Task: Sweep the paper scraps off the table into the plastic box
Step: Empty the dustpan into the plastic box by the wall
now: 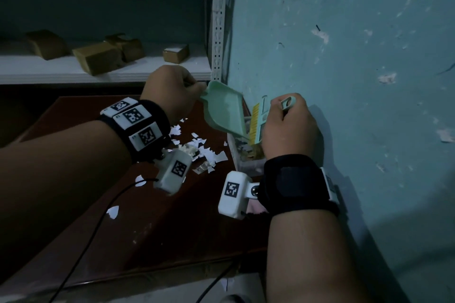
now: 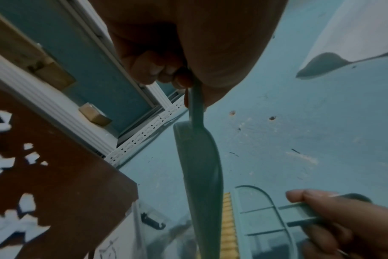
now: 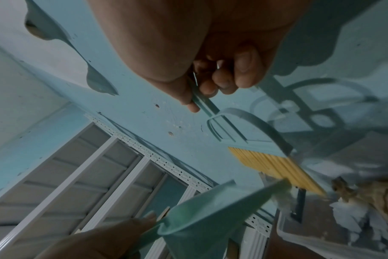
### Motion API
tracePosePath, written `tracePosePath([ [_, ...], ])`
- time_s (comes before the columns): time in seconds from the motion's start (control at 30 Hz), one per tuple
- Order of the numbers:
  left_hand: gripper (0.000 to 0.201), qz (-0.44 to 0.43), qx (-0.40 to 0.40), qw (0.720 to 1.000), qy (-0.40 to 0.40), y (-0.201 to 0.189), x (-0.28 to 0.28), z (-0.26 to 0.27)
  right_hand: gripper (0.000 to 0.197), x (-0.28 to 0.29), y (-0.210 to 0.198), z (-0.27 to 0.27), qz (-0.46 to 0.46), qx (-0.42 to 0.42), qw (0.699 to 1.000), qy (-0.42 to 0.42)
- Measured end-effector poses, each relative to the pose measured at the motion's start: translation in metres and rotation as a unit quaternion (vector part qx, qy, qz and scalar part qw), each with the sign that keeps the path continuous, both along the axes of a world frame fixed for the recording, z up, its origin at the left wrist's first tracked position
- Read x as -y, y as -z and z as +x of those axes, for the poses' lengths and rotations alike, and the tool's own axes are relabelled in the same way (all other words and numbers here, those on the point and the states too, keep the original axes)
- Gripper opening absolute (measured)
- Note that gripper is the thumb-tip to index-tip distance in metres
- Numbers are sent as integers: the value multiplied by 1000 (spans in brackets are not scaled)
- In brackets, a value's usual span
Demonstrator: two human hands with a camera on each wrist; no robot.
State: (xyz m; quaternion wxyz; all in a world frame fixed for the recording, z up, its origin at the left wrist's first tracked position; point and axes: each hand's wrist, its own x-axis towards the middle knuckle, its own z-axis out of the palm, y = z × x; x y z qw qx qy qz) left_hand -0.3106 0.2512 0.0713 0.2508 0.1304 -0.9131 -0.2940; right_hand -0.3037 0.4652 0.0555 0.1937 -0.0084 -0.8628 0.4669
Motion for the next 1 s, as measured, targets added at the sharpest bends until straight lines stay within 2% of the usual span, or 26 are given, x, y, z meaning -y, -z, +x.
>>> tracePosePath([
  [0.1, 22, 26, 18, 999, 25, 6, -6, 9, 21, 3, -1, 4, -1, 8, 1000, -11],
  [0.27, 21, -17, 62, 997, 31, 14, -7, 11, 22, -1, -5, 8, -32, -26, 999, 16],
  [0.53, 26, 84, 21, 996, -23, 15, 24, 34, 17, 9, -6, 16, -52, -45, 998, 4],
  [0.67, 30, 139, 6, 989, -56, 25, 53, 64, 12, 34, 1, 21, -54, -51, 997, -31],
  [0.77, 32, 169, 3, 982, -83, 37, 78, 94, 10, 48, 8, 24, -16, -38, 997, -59],
  [1.0, 32, 206, 21, 966, -153, 68, 140, 186, 18, 81, 23, 33, 54, -14, 991, -123],
])
